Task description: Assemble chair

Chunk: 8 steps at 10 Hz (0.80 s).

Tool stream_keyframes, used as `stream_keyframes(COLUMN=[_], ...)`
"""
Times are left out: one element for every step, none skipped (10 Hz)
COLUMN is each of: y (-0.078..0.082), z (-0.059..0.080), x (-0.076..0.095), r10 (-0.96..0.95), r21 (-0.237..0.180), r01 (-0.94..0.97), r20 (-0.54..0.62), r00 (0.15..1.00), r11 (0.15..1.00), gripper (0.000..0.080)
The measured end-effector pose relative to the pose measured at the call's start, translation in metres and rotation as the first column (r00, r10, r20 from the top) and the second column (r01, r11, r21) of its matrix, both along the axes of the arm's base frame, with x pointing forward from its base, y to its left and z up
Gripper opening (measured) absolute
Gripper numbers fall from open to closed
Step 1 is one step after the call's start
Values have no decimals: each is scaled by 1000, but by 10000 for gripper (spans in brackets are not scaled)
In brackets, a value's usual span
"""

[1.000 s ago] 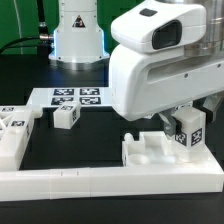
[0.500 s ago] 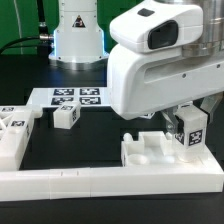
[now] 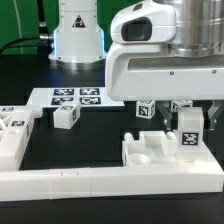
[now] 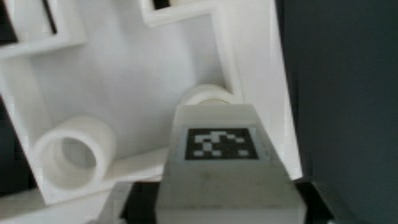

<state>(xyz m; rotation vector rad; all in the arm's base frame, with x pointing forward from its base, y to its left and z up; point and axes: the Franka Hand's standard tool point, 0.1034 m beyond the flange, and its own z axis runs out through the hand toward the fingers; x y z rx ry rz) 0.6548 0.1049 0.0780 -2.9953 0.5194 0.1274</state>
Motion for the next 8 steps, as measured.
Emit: stream_keyframes(y=[0,0,0,0,0,0,0,0], z=[0,0,0,0,0,0,-1,-1], x=[0,0,0,0,0,0,0,0], r10=[-105,-196,-336,-369,-441,-500,-549,-546], r21=[-7,-12,-22,-26,-33,-41,-48,-48], r01=[105,195,336,368,439,498,547,544], r20=[-12,-22,-37,-40,-48,-53,-56,-56], r00=[994,980,941,928,896,864,834,836], r11=[994,981,942,929,898,866,836,838], gripper=[289,289,290,291,291,291,291,290])
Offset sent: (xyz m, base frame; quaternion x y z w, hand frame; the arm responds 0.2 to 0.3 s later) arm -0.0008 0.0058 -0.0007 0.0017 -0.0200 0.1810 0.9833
